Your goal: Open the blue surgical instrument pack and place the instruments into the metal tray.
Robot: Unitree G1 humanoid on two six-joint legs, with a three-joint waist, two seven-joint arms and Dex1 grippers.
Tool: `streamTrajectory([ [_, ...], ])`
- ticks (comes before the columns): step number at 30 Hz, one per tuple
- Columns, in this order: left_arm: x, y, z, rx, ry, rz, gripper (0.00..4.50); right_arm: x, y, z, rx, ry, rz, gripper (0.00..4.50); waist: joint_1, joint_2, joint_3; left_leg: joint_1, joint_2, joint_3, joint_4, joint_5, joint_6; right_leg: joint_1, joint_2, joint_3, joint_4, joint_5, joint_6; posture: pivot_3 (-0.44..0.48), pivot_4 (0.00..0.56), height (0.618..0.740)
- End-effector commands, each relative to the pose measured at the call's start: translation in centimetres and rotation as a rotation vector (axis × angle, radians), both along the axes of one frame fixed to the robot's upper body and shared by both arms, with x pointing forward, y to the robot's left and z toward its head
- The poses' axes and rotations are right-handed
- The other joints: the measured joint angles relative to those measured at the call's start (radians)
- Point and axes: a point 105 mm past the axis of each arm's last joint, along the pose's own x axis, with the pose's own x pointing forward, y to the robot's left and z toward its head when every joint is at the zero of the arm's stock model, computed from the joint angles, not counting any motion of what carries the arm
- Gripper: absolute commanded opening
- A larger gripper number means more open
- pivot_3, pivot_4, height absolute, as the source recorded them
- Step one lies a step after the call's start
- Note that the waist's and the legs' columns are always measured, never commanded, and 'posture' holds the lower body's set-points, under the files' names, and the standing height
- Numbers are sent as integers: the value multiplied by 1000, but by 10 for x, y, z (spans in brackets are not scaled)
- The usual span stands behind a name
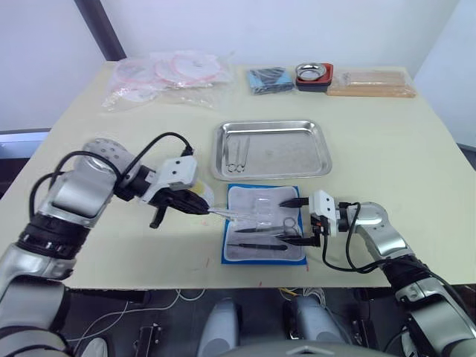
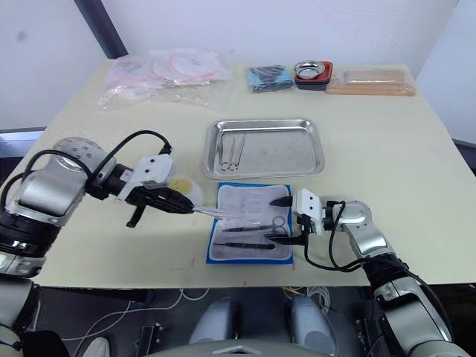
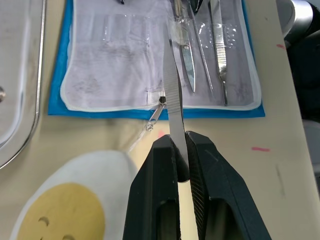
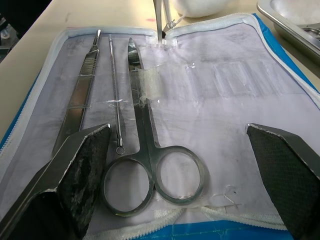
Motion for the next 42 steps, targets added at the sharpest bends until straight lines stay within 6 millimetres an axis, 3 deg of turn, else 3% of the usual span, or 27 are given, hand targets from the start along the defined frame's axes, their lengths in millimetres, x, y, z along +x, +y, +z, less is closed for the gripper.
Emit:
streamTrajectory([
  [1,-4,-1,14,-29,-24,-27,45,-16,-16,-53,-162,166,-42,4500,0,0,0,0,0,0,0,0,0,0,0,0,0,0,0,0,150,740],
  [9,27,-42,27,-301,-136,169,45,-16,-17,-53,-164,168,-41,4500,1,-1,0,0,0,-1,0,0,0,0,0,0,0,0,0,0,150,740],
  [15,69,-72,34,-503,-221,504,45,-16,-19,-52,-170,166,-41,4500,2,-2,-1,0,-1,-4,1,0,0,1,-1,-1,0,0,1,0,150,740],
  [24,118,-90,16,-524,-389,908,45,-18,-22,-53,-175,170,-39,4500,5,-1,-1,0,-4,-7,0,0,0,2,-4,-2,1,3,-3,0,150,740],
  [34,127,-112,-20,-522,-291,1187,45,-20,-22,-53,-171,170,-47,4500,7,-1,-1,-1,-4,-8,0,0,0,2,-5,-3,1,3,-3,0,150,740],
  [42,128,-122,-34,-486,-253,1330,45,-20,-21,-52,-167,170,-48,4500,7,-1,-1,-1,-5,-9,0,0,-1,2,-5,-4,0,3,-3,0,150,740],
])
